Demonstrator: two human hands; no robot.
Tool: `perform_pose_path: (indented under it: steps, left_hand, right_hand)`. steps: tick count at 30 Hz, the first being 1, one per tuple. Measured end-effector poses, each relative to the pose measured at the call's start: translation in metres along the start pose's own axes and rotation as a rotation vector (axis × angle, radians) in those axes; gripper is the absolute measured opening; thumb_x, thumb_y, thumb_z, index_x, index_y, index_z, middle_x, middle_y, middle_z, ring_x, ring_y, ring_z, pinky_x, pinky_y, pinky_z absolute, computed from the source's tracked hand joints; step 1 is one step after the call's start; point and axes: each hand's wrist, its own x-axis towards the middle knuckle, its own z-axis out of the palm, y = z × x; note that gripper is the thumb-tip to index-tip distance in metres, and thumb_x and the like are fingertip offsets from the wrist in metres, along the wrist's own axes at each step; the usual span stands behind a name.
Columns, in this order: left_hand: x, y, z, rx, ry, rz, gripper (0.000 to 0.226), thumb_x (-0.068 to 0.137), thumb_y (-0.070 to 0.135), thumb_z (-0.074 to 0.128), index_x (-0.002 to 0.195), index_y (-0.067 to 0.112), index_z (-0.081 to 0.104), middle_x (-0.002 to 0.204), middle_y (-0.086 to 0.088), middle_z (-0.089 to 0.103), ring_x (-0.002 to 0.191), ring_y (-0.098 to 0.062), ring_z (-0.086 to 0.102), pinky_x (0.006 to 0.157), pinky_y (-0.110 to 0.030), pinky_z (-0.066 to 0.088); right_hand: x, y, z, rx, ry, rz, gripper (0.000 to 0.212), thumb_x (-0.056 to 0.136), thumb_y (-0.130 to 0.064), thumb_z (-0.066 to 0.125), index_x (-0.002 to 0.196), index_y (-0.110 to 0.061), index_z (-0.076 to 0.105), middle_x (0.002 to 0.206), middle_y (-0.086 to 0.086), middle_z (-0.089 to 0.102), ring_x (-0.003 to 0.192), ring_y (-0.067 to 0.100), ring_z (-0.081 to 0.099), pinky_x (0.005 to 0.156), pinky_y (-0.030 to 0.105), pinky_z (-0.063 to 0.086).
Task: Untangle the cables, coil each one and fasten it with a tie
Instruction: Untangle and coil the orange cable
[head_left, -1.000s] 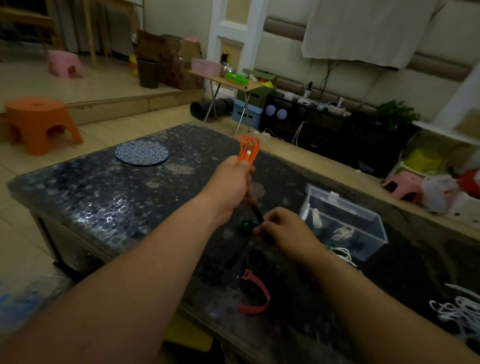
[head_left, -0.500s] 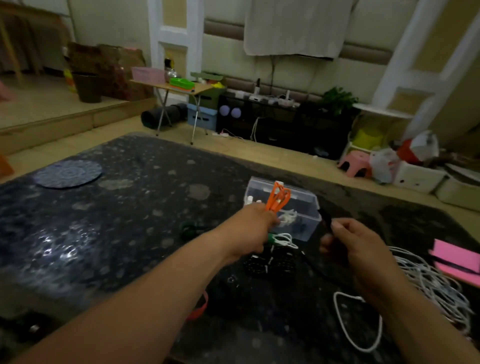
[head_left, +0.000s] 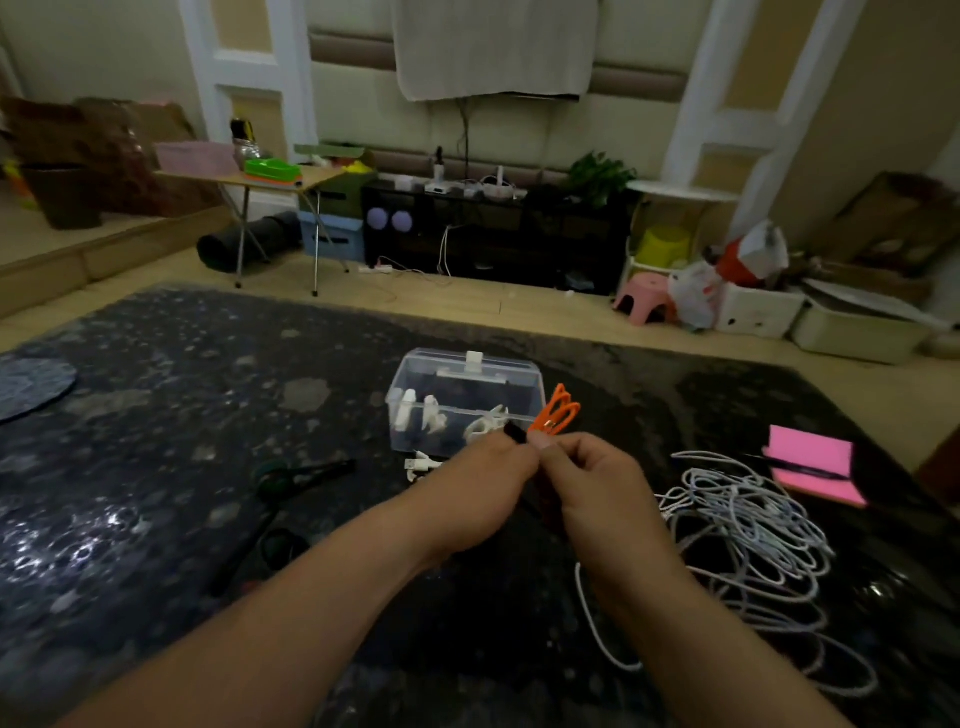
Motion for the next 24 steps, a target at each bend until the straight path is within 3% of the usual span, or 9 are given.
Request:
perform_pose_path:
  steps: [2, 4, 6, 10, 12, 17, 24]
  left_hand:
    - [-0.006, 0.006, 0.001, -0.14, -0.005, -0.105, 0.035, 0.106, 0.027, 0.038, 0.077, 0.024, 0.059, 0.059, 0.014, 0.058, 0.054, 0.001, 0.051, 0.059, -0.031, 0.04]
    - [-0.006, 0.002, -0.002, -0.212, 0.04, -0.16, 0.037, 0.105, 0.028, 0.037, 0.07, 0.026, 0.049, 0.056, 0.01, 0.045, 0.052, -0.007, 0.041, 0.058, -0.031, 0.031]
    - [-0.005, -0.005, -0.003, -0.208, 0.089, -0.113, 0.036, 0.106, 0.027, 0.037, 0.072, 0.023, 0.048, 0.059, 0.007, 0.041, 0.055, -0.01, 0.035, 0.057, -0.032, 0.028]
    - [-0.011, -0.006, -0.007, -0.31, 0.139, -0.067, 0.028, 0.111, 0.022, 0.04, 0.098, 0.001, 0.053, 0.065, 0.006, 0.045, 0.051, -0.006, 0.04, 0.049, -0.023, 0.033]
    - [-0.014, -0.003, -0.01, -0.369, 0.187, -0.079, 0.019, 0.111, 0.021, 0.043, 0.116, 0.008, 0.056, 0.071, 0.005, 0.053, 0.048, 0.001, 0.046, 0.046, -0.017, 0.037]
    - [-0.016, -0.001, -0.015, -0.446, 0.242, -0.023, 0.018, 0.111, 0.016, 0.04, 0.107, 0.011, 0.056, 0.066, 0.005, 0.056, 0.05, -0.002, 0.044, 0.046, -0.018, 0.034]
    - [-0.016, 0.006, -0.022, -0.599, 0.106, -0.071, 0.013, 0.112, 0.017, 0.044, 0.102, 0.014, 0.052, 0.066, 0.001, 0.054, 0.052, -0.009, 0.035, 0.04, -0.019, 0.027]
  right_hand:
    - [-0.002, 0.002, 0.001, -0.017, 0.037, 0.006, 0.023, 0.1, -0.031, 0.07, 0.079, -0.026, 0.079, 0.075, 0.005, 0.076, 0.072, 0.017, 0.064, 0.075, 0.052, 0.054]
    - [-0.005, 0.001, 0.005, -0.038, 0.056, -0.025, 0.025, 0.098, -0.04, 0.071, 0.082, -0.022, 0.078, 0.076, 0.003, 0.077, 0.071, 0.015, 0.064, 0.075, 0.048, 0.052]
    - [-0.009, 0.002, 0.01, -0.038, 0.07, -0.051, 0.034, 0.097, -0.044, 0.071, 0.083, -0.014, 0.076, 0.077, 0.004, 0.077, 0.071, 0.014, 0.064, 0.074, 0.045, 0.052]
    - [-0.012, 0.003, 0.014, -0.034, 0.082, -0.092, 0.023, 0.102, -0.027, 0.068, 0.085, -0.013, 0.076, 0.079, 0.0, 0.077, 0.07, 0.008, 0.065, 0.073, 0.036, 0.052]
    - [-0.013, 0.002, 0.015, -0.038, 0.056, -0.113, 0.02, 0.103, -0.024, 0.066, 0.087, -0.016, 0.076, 0.079, -0.001, 0.077, 0.07, 0.008, 0.063, 0.072, 0.034, 0.051]
    - [-0.014, 0.004, 0.017, 0.032, 0.032, -0.1, 0.016, 0.102, -0.023, 0.068, 0.089, -0.017, 0.075, 0.078, 0.003, 0.075, 0.067, 0.009, 0.06, 0.069, 0.035, 0.048]
    - [-0.011, -0.002, 0.003, 0.157, -0.116, -0.16, 0.009, 0.092, -0.025, 0.074, 0.083, -0.021, 0.073, 0.094, 0.014, 0.077, 0.085, 0.018, 0.067, 0.084, 0.04, 0.052]
